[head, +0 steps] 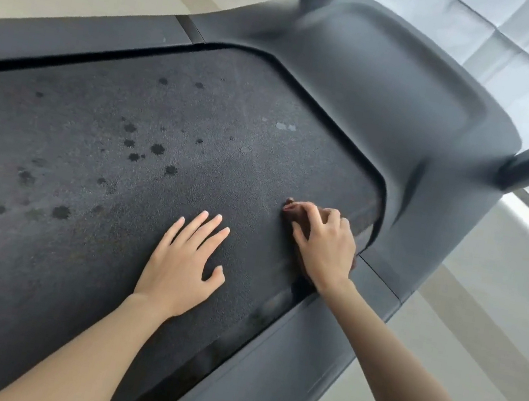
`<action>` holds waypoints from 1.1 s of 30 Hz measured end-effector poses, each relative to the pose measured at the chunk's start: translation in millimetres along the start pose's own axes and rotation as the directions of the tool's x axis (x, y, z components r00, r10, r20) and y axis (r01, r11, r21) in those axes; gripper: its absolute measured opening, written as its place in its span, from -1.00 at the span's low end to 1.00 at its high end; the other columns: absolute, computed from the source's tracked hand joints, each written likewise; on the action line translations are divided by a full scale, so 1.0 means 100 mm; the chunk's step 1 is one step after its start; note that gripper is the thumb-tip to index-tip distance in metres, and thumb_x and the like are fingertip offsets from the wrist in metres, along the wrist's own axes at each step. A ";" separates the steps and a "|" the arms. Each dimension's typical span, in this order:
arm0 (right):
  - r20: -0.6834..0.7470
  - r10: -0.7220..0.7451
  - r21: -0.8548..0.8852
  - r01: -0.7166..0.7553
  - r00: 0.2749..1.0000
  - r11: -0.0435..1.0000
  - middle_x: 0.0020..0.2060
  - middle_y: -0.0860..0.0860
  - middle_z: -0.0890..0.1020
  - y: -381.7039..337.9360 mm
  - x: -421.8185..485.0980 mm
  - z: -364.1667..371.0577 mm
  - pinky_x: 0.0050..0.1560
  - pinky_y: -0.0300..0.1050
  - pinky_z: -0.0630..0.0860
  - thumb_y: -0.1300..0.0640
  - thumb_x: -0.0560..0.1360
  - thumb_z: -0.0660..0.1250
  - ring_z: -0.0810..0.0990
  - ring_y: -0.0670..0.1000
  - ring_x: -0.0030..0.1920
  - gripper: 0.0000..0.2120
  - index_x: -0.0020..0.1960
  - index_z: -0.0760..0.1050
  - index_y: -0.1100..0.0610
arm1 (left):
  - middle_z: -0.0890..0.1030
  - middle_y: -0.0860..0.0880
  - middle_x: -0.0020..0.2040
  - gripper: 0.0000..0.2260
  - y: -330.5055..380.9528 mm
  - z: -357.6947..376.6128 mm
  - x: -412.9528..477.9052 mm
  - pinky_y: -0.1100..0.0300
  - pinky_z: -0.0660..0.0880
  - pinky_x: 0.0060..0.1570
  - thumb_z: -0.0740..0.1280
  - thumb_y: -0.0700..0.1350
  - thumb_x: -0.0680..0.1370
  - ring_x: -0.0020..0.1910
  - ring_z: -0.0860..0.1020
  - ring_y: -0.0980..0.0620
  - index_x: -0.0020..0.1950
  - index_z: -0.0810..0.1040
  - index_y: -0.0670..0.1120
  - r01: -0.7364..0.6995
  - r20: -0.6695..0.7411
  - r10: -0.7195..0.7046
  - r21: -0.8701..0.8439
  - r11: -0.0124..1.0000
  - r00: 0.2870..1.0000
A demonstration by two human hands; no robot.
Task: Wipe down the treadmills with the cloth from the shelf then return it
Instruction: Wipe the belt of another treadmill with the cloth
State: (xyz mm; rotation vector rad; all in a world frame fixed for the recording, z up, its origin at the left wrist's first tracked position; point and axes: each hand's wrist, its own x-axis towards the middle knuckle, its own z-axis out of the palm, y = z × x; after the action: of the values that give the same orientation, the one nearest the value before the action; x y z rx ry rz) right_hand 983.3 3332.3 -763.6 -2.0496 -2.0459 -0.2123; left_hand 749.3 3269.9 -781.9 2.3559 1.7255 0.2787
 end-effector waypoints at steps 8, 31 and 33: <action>0.075 -0.064 0.049 0.060 0.995 0.997 0.03 0.17 0.54 -0.61 -0.54 -0.15 -0.13 0.03 0.48 -0.05 0.51 0.31 0.50 0.20 -0.07 -0.68 0.23 0.49 0.01 | 0.37 -0.04 0.43 -0.54 -0.36 -0.21 -1.15 0.08 0.12 0.45 0.06 -0.03 0.55 0.44 0.28 0.02 0.40 0.41 -0.14 0.061 -0.029 -0.062 -0.044 0.997 0.998; 0.080 -0.767 0.288 0.722 0.637 0.629 -0.12 0.10 0.62 -3.41 -2.90 -0.79 -0.32 -0.04 0.52 0.02 0.28 0.56 0.54 0.16 -0.29 -0.62 0.07 0.61 0.06 | 0.49 -0.04 0.34 -0.53 -1.18 -0.88 -5.17 -0.01 0.35 0.31 0.05 0.02 0.49 0.34 0.44 -0.04 0.29 0.54 -0.09 0.660 -0.101 -0.657 0.001 0.751 0.748; 0.112 -0.804 0.327 0.743 0.583 0.584 -0.07 0.07 0.62 -3.56 -2.99 -0.84 -0.26 -0.04 0.53 0.00 0.32 0.53 0.56 0.15 -0.22 -0.63 0.09 0.61 0.02 | 0.48 -0.03 0.35 -0.53 -1.19 -0.87 -5.45 -0.01 0.34 0.32 0.03 0.04 0.50 0.35 0.42 -0.04 0.30 0.53 -0.06 0.702 -0.109 -0.698 0.004 0.712 0.708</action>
State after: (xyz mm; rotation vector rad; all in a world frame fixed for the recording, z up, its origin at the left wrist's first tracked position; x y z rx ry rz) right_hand 630.7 3019.4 -739.4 -0.9163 -2.8490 0.1732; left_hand 454.2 2789.4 -747.6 1.5334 2.5368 0.2222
